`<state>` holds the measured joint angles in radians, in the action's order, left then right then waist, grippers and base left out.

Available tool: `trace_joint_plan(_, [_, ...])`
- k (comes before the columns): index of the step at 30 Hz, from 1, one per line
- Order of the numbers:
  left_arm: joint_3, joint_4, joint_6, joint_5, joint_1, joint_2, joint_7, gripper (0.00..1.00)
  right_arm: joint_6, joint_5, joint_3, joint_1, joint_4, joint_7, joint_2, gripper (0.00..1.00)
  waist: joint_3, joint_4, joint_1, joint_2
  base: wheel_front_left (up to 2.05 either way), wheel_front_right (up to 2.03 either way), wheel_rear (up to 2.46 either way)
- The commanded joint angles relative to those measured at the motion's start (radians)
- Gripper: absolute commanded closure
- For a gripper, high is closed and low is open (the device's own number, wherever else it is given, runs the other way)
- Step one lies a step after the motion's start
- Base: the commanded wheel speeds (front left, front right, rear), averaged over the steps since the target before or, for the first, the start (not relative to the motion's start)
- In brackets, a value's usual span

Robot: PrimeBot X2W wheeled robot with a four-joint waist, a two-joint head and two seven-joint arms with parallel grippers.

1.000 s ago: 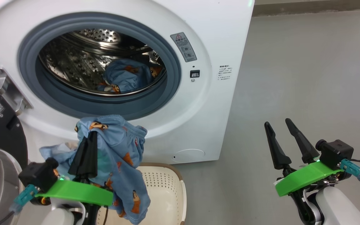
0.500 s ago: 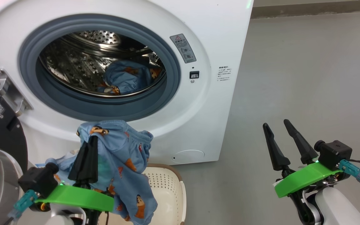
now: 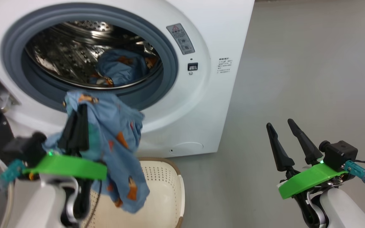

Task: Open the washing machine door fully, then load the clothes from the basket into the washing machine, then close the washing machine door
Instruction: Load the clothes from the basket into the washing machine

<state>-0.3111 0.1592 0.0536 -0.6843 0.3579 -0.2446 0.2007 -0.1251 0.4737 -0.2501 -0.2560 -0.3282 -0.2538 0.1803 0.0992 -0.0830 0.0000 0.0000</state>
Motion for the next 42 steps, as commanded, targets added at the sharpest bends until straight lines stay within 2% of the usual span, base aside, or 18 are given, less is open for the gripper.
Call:
trace_joint_plan(1, [0.042,0.008,-0.003,0.011,0.078,-0.035,-0.007,1.00,-0.006,-0.005,-0.016,-0.024,0.029,-0.008,0.003,0.00,0.036,-0.020,0.0000,0.0000,0.00,0.00,0.00])
trace_joint_plan(6, [0.057,0.135,-0.023,0.007,0.217,-0.046,-0.018,1.00,-0.006,-0.013,-0.017,-0.048,0.040,-0.008,-0.004,0.00,0.110,-0.059,0.0000,0.0000,0.00,0.00,0.00])
trace_joint_plan(14, [0.058,0.442,-0.069,0.022,0.467,-0.070,-0.028,1.00,-0.006,-0.031,-0.004,-0.085,0.067,-0.008,-0.020,0.00,0.265,-0.136,0.0000,0.0000,0.00,0.00,0.00])
trace_joint_plan(19, [0.051,0.625,-0.095,0.042,0.629,-0.084,-0.012,1.00,-0.006,-0.041,0.000,-0.111,0.091,-0.008,-0.045,0.00,0.371,-0.180,0.0000,0.0000,0.00,0.00,0.00])
trace_joint_plan(26, [0.040,0.806,-0.117,0.073,0.830,-0.120,0.006,1.00,-0.006,-0.049,0.001,-0.131,0.114,-0.008,-0.083,0.00,0.492,-0.251,0.0000,0.0000,0.00,0.00,0.00])
trace_joint_plan(31, [0.025,0.847,-0.118,0.112,0.929,-0.151,0.036,1.00,-0.006,-0.051,-0.002,-0.132,0.120,-0.008,-0.099,0.00,0.536,-0.289,0.0000,0.0000,0.00,0.00,0.00])
trace_joint_plan(36, [0.059,0.841,-0.087,0.132,1.033,-0.169,0.059,1.00,-0.006,-0.048,-0.012,-0.134,0.123,-0.008,-0.113,0.00,0.563,-0.323,0.0000,0.0000,0.00,0.00,0.00])
trace_joint_plan(39, [0.128,0.732,-0.056,0.158,1.059,-0.183,0.060,1.00,-0.006,-0.046,-0.007,-0.137,0.127,-0.008,-0.119,0.00,0.573,-0.334,0.0000,0.0000,0.00,0.00,0.00])
trace_joint_plan(42, [0.212,0.621,-0.036,0.200,1.034,-0.173,0.061,1.00,-0.006,-0.047,-0.004,-0.137,0.127,-0.008,-0.122,0.00,0.575,-0.336,0.0000,0.0000,0.00,0.00,0.00])
